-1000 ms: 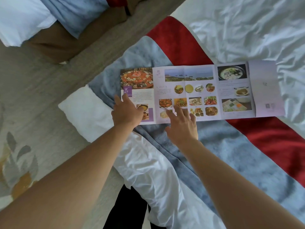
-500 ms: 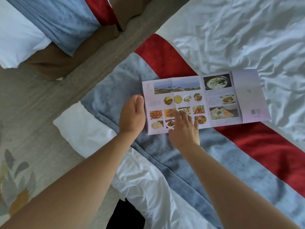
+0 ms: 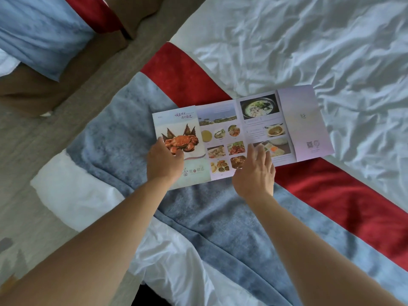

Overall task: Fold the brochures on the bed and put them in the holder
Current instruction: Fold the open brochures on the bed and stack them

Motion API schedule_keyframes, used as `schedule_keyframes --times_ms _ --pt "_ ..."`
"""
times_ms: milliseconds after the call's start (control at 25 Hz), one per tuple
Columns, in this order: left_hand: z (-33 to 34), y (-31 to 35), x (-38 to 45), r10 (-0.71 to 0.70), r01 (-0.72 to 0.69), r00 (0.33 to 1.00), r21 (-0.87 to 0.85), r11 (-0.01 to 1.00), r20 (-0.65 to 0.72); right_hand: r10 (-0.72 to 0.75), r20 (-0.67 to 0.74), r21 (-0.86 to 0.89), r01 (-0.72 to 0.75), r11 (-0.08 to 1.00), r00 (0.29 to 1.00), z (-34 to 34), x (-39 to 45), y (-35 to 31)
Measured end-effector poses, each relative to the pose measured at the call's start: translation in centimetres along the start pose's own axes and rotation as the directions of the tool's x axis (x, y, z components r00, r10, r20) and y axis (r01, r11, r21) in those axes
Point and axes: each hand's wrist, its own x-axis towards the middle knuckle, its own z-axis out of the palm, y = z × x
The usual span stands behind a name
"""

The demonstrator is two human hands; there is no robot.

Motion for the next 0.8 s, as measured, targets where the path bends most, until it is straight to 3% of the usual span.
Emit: schedule_keyframes --times_ms 160,360,440,560,680,800 --pt "1.5 1.2 0.1 0.060 -0.060 0.998 0.065 0.996 0.011 0.108 0.053 0.030 -0.110 0.994 0.993 -0.3 0.9 1.9" --pt "2.8 2.0 -0.3 0.147 -0.144 0.989 0.171 0.975 -0.005 0.108 0.060 0.121 -0.115 0.986 0.992 0.2 0.9 2.9" --pt "3.3 2.6 -0.5 0.182 -0.182 0.983 0.048 0.982 0.010 0.096 0.047 0.142 -0.101 0.985 0.994 0.2 0.7 3.2" --pt "4.2 4.3 -1.5 0.183 -0.152 0.979 -0.277 0.949 0.092 0.056 0.040 0.206 -0.063 0.977 0.998 0.3 -0.3 3.1" --pt "5.5 6.2 -2.7 0.166 -0.116 0.981 -0.393 0.912 0.097 0.012 0.031 0.277 -0.020 0.961 0.999 0.0 -1.0 3.5" --pt "6.8 8.1 -3.0 0.205 -0.149 0.975 -0.438 0.887 0.084 0.047 -0.044 0.241 -0.035 0.970 0.998 -1.3 -0.6 5.8"
